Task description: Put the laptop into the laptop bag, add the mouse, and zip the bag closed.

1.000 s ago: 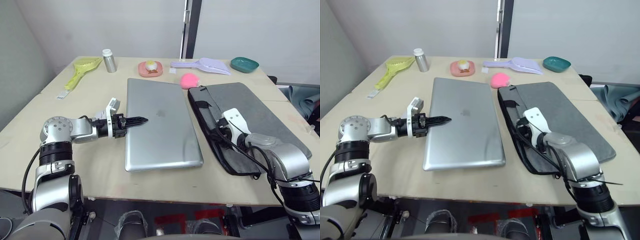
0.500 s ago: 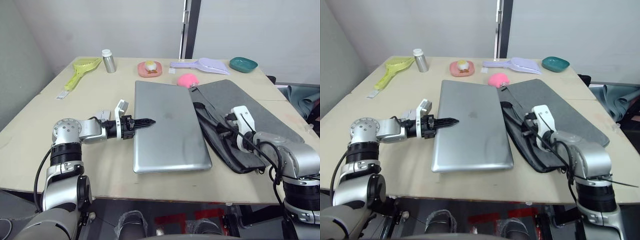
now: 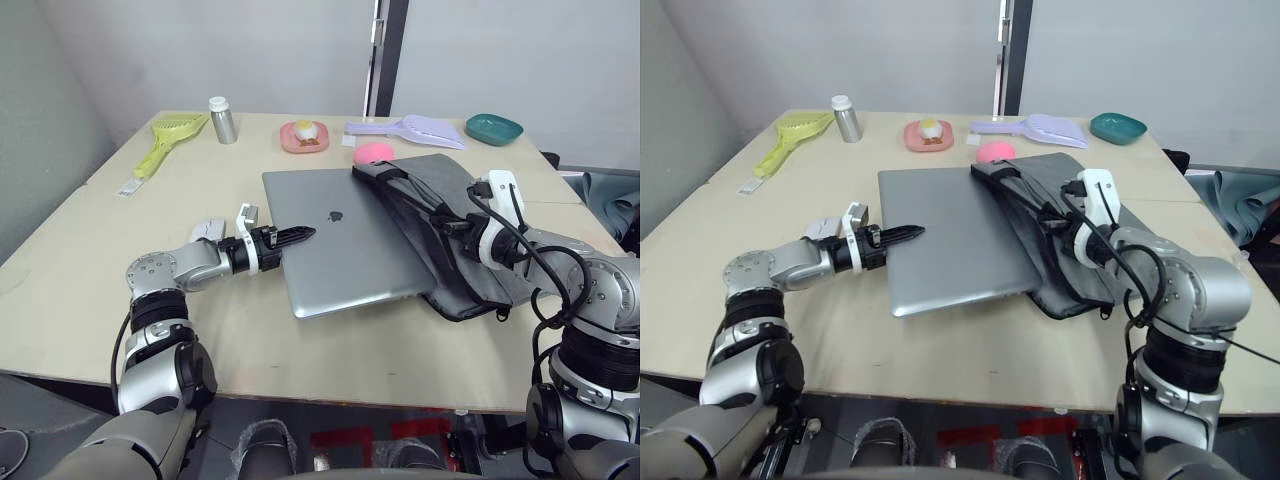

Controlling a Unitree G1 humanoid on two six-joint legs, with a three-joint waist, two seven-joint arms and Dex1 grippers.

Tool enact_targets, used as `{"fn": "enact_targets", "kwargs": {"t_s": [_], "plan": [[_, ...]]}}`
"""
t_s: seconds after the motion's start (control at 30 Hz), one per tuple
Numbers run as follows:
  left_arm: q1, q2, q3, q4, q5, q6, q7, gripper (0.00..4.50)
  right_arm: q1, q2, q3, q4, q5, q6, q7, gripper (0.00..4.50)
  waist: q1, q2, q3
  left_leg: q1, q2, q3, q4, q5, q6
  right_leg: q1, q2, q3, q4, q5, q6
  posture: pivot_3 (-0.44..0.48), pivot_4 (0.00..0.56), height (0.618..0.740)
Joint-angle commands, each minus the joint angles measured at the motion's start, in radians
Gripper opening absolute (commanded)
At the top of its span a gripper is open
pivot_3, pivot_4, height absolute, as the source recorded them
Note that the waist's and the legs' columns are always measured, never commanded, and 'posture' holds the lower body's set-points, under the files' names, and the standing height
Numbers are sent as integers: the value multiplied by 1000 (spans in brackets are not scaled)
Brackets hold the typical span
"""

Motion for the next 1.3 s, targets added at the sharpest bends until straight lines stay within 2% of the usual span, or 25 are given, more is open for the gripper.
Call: {"fn": "enact_targets", "kwargs": {"t_s": [0.03, 0.17, 0.37, 0.77, 1.1, 1.2, 1.3], "plan": [[-60, -48, 50, -45, -136, -29, 53, 462, 3, 11, 9, -48, 11, -5, -4, 16, 2, 0, 0, 0, 0, 0, 0, 0, 0, 0, 0, 0, 0, 0, 0, 0, 150, 740], [-11, -123, 41, -74, -167, -71, 148, 462, -17, 30, 8, -71, 23, 8, -7, 16, 5, 0, 0, 0, 0, 0, 0, 0, 0, 0, 0, 0, -1, 0, 0, 0, 150, 740], [-9, -208, -33, -109, -169, -82, 200, 462, -56, 125, 28, -107, 28, 42, -31, 16, 2, 0, 0, 0, 0, 0, 0, 0, 0, 0, 0, 0, 0, 0, 1, 0, 150, 740], [-43, -236, -130, -117, -189, -92, 170, 462, -52, 298, 75, -156, 23, 77, -69, 16, -8, 1, 0, 0, 0, 0, 0, 0, 0, 0, 0, 1, 0, 1, 1, 0, 150, 740], [-29, -270, -175, -166, -120, -225, 146, 462, -26, 476, 63, -204, 65, 79, -114, 16, -6, 1, 1, 0, -1, 0, 0, 0, 0, 0, -1, 0, -1, 1, 2, 0, 150, 740], [-14, -274, -198, -182, -97, -236, 139, 462, -20, 496, 64, -207, 78, 79, -128, 16, -6, 1, 1, 0, -1, 0, 0, 0, 0, 0, -1, 0, -1, 1, 2, 0, 150, 740], [9, -280, -245, -232, -16, -304, 120, 462, -9, 504, 60, -200, 84, 79, -144, 16, -7, 1, 1, 0, -1, 0, 0, 0, 0, 0, -1, 0, -1, 1, 2, 0, 150, 740]]}}
